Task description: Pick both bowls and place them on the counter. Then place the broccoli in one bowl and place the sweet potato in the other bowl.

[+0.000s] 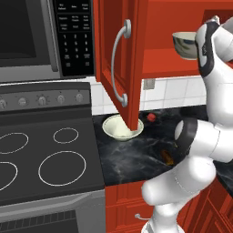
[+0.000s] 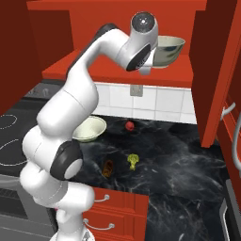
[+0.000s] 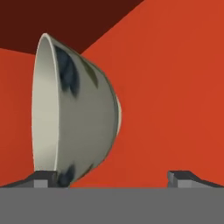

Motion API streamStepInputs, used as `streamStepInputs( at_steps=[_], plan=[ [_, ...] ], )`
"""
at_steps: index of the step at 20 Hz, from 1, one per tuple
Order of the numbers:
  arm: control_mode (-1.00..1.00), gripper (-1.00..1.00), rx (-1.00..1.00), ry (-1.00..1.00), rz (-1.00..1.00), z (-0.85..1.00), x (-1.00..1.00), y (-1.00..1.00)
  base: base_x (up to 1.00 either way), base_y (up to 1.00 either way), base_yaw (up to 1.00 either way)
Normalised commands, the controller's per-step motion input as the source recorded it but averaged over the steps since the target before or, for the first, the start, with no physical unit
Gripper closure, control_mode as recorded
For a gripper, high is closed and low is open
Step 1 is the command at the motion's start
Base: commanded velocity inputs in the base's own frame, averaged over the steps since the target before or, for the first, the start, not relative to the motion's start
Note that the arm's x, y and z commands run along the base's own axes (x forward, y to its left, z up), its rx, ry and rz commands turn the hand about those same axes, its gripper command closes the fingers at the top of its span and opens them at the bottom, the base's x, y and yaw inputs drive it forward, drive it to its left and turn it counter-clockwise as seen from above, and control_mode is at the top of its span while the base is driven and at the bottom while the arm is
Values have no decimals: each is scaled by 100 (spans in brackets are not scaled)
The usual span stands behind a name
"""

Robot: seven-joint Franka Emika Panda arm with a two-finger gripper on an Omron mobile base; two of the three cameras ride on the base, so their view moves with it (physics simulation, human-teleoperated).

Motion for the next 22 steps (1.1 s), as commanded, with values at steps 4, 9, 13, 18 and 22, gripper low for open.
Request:
streamStepInputs(
  at_steps=[4,9,13,18,22],
  plan=[
    [-100,-100,5,5,0,-1,37,-23,0,0,0],
    [-100,-100,6,0,3,0,19,-27,0,0,0],
    [-100,-100,5,0,4,0,12,-24,0,0,0],
    [-100,-100,3,0,0,0,25,-10,0,0,0],
    [-100,-100,1,0,0,0,26,-1,0,0,0]
  ],
)
